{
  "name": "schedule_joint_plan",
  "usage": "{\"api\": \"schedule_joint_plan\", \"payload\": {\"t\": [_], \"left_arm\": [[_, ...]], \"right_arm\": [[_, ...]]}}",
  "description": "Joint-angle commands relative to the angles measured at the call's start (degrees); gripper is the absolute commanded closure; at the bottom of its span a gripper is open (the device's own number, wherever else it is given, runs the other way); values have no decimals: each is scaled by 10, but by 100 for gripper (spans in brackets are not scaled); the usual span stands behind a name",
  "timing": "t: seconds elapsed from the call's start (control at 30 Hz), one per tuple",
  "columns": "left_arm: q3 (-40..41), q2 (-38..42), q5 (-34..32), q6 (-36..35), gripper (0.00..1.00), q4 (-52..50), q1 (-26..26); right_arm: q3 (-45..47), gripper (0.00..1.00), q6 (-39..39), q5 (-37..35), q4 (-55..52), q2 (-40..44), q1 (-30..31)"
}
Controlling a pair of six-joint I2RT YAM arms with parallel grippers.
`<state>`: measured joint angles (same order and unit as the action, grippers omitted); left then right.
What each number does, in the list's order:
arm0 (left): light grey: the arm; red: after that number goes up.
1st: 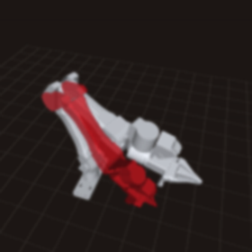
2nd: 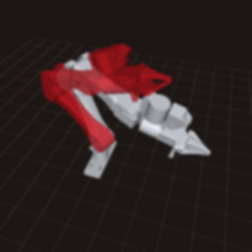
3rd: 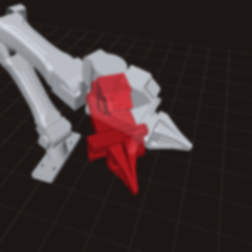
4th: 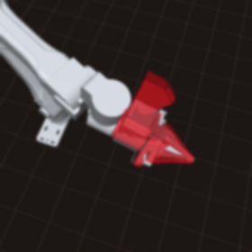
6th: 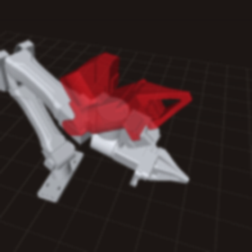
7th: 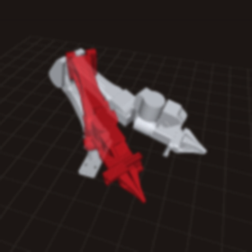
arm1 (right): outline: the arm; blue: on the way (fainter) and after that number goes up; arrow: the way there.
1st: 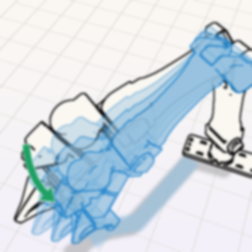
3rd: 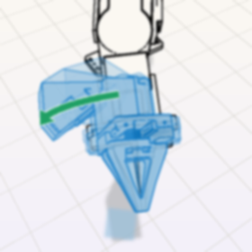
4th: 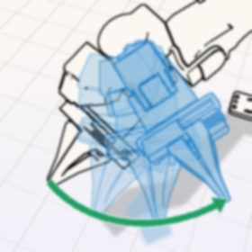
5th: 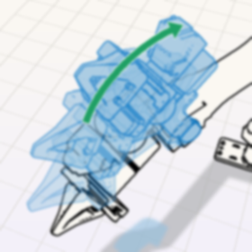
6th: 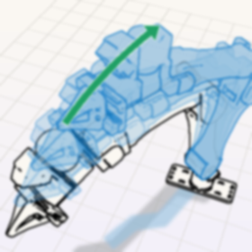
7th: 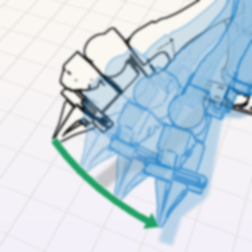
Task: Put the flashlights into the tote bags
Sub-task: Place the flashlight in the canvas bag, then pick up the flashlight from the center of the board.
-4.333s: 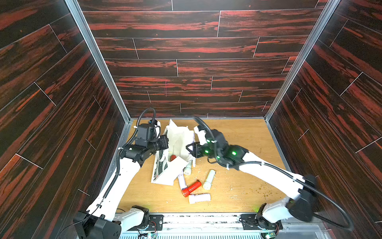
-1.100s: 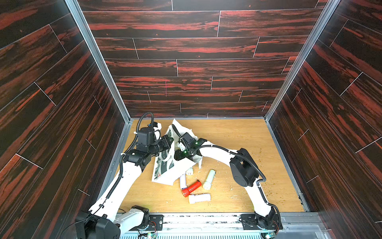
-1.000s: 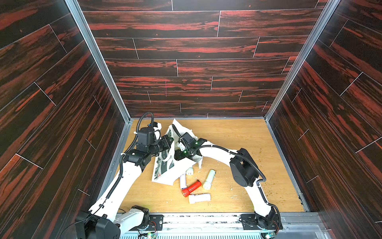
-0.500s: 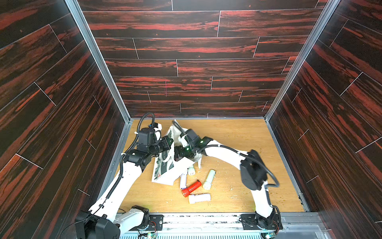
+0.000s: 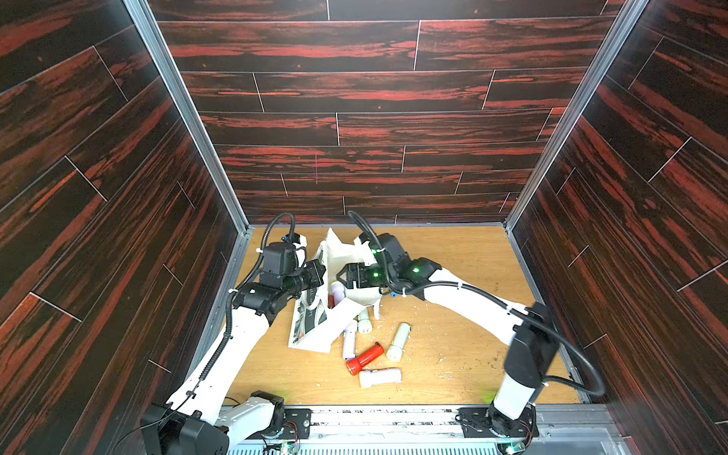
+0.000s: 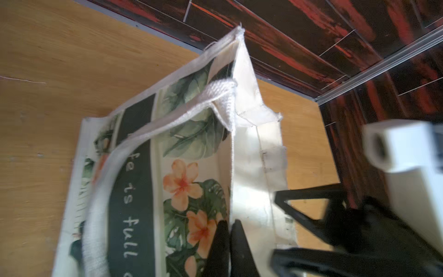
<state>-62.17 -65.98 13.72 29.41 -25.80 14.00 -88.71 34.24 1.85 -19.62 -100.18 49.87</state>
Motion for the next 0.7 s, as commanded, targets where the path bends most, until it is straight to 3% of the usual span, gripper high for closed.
{"api": "schedule_joint_plan", "payload": {"t": [0.0, 0.17, 0.3, 0.53, 0.67], "left_arm": [[-27, -7, -41, -28, 100, -54, 1], [-42, -23, -83, -42, 100, -94, 1], [-52, -36, -104, -51, 100, -110, 1], [-63, -36, -157, -73, 100, -129, 3], [-73, -40, -190, -89, 100, -146, 4]], "right_arm": [[30, 14, -5, -52, 14, 56, 0], [123, 11, 18, -94, 73, 130, 1], [220, 3, 51, -128, 121, 195, 2], [271, 2, 127, -213, -9, 232, 5], [328, 5, 191, -234, -31, 263, 8]]}}
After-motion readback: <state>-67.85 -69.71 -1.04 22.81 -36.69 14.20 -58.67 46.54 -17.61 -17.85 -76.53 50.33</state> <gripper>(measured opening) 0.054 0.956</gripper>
